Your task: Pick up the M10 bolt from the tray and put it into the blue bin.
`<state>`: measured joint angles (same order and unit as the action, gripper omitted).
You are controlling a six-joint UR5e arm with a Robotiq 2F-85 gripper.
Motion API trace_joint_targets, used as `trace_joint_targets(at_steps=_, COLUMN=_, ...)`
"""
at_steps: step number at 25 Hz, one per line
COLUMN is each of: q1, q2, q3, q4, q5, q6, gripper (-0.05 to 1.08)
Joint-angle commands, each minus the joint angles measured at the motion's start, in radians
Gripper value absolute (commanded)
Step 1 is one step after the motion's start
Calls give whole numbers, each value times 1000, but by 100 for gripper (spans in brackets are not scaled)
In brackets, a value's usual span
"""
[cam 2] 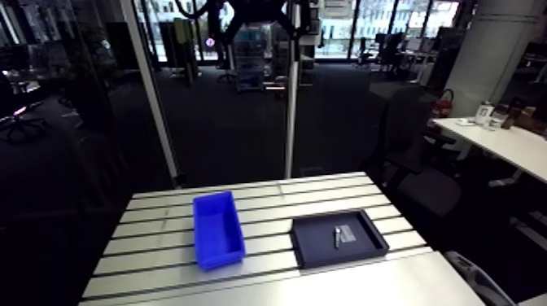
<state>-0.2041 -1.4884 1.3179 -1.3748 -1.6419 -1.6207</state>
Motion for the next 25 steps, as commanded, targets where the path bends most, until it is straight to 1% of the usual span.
trace_joint_targets(at_steps=1, q1=0, q2=-2, q3=-3, q4=1, q5=-2, q6=-1, gripper=1)
trace_joint_targets(at_steps=6, q1=0, q2=-2, q3=-3, q4=1, q5=-2, q6=-3, gripper=1)
trace_joint_targets(at_steps=13, q1=-11, q2=1, q3=10, q4=-3, q5=-8, q6=-9, gripper=1)
trace_joint_targets(at_steps=15, q1=-35, q2=1, q3=20, q4=-10, q5=-6, q6=-9, gripper=1)
trace_joint_targets(at_steps=17, q1=-74, q2=1, q3=45, q4=-40, q5=-5, q6=-11, gripper=1)
trace_joint_targets(at_steps=20, q1=-132, q2=1, q3=111, q4=-115, q5=-2, q6=-38, gripper=1)
trace_joint_targets(at_steps=22, q1=-161, q2=0, q3=155, q4=-161, q5=0, q6=-61, gripper=1)
trace_joint_targets(at_steps=25, q1=-206, q2=3, q3=214, q4=-204, q5=4, q6=-86, gripper=1)
